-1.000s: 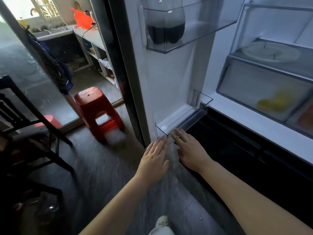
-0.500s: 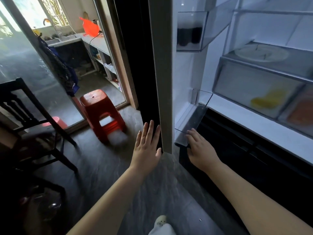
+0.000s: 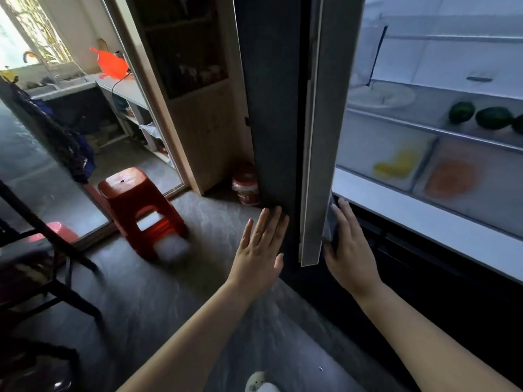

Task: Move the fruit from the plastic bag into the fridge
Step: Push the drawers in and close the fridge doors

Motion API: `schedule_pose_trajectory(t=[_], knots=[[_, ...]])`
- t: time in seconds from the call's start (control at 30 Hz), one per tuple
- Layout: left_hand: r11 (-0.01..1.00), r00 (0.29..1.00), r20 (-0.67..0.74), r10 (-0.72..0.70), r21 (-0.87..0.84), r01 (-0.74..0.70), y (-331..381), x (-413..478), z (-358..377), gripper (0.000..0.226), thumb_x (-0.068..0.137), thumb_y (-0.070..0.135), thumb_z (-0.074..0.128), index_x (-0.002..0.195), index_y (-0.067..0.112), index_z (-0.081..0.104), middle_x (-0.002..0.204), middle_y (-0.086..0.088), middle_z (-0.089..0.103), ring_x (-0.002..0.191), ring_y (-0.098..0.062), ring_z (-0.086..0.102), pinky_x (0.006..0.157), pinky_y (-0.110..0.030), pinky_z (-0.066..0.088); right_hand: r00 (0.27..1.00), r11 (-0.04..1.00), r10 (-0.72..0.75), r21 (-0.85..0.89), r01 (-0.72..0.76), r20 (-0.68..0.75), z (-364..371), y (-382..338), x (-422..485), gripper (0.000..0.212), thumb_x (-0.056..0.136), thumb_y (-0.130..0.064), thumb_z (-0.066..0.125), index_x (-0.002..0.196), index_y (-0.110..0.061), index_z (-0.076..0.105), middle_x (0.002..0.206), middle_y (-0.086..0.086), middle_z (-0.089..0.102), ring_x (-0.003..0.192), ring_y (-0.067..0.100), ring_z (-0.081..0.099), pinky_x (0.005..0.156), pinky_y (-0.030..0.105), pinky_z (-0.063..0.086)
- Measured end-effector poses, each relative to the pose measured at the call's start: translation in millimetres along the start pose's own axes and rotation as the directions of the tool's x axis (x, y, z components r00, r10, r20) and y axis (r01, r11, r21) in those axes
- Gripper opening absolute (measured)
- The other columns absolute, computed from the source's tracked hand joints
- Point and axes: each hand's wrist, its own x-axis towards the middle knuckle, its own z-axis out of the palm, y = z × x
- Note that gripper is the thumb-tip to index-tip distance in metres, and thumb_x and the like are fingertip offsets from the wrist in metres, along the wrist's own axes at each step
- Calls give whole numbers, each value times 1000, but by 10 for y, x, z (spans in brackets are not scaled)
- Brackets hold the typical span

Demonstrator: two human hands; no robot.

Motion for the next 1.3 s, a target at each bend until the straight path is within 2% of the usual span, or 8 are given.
schedule_pose_trajectory(t=[0.17, 0.3, 0.43, 0.53, 0.77, 1.0, 1.17, 1.3], knots=[[987, 991, -15, 131, 93, -129, 254, 176, 42, 81, 83, 33, 56, 150, 13, 17, 158, -4, 8, 146, -20, 8, 115, -45, 16, 987, 979, -159, -121, 161, 31, -137, 61, 116, 64, 90, -10, 53, 145, 1, 24, 155, 19, 16, 145, 31, 13, 115, 46, 25], [973, 978, -8, 207, 109, -205, 461, 371, 37, 84, 82, 34, 57, 150, 12, 13, 159, -4, 7, 146, -18, 5, 115, -45, 15, 993, 979, -107, -172, 112, 41, -272, 272, 154, 69, 88, -9, 56, 146, 0, 21, 156, 18, 11, 145, 30, 9, 115, 45, 25], [958, 959, -3, 283, 53, -282, 637, 577, 28, 83, 83, 33, 56, 151, 14, 12, 159, -5, 3, 146, -19, 1, 117, -43, 15, 996, 982, -84, -167, 85, 13, -505, 457, 217, 75, 83, -10, 65, 145, 0, 25, 156, 16, 14, 144, 26, 18, 114, 35, 25], [961, 964, -54, 260, -79, -264, 707, 772, -29, 83, 83, 29, 58, 151, 15, 12, 159, -4, 1, 146, -21, 1, 118, -42, 17, 998, 987, -61, -152, 56, -27, -620, 544, 247, 76, 86, -20, 64, 148, -6, 21, 158, 9, 13, 143, 20, 21, 114, 30, 27], [957, 951, -169, 258, -88, -275, 766, 1400, -100, 95, 84, 35, 61, 150, 17, -3, 157, -6, -10, 146, -21, -4, 117, -39, 7, 983, 976, -139, -183, 116, -119, -666, 657, 465, 77, 86, -25, 66, 147, -6, 23, 157, 11, 10, 145, 26, 16, 110, 37, 34], [891, 854, -358, 377, -113, -440, 579, 1669, 104, 91, 85, 49, 53, 150, 18, -1, 156, -6, 1, 146, -22, 1, 117, -43, 17, 992, 973, -112, -210, 97, -61, -656, 787, 591, 84, 85, -38, 63, 149, -12, 15, 159, 6, 6, 146, 23, 8, 111, 37, 27], [857, 799, -416, 435, -80, -509, 511, 1798, 180, 84, 88, 53, 49, 150, 17, 4, 153, -11, 15, 146, -22, 1, 115, -45, 21, 988, 973, -113, -215, 89, -102, -618, 821, 620, 85, 85, -41, 62, 150, -15, 13, 158, 3, 5, 145, 24, 12, 111, 41, 31], [834, 762, -465, 450, -87, -545, 523, 1884, 258, 92, 87, 53, 56, 151, 19, 0, 158, -7, 7, 146, -23, 6, 113, -49, 24, 980, 981, -99, -183, 67, -173, -616, 794, 648, 79, 86, -39, 64, 146, -10, 23, 157, 9, 14, 144, 26, 19, 113, 43, 30]])
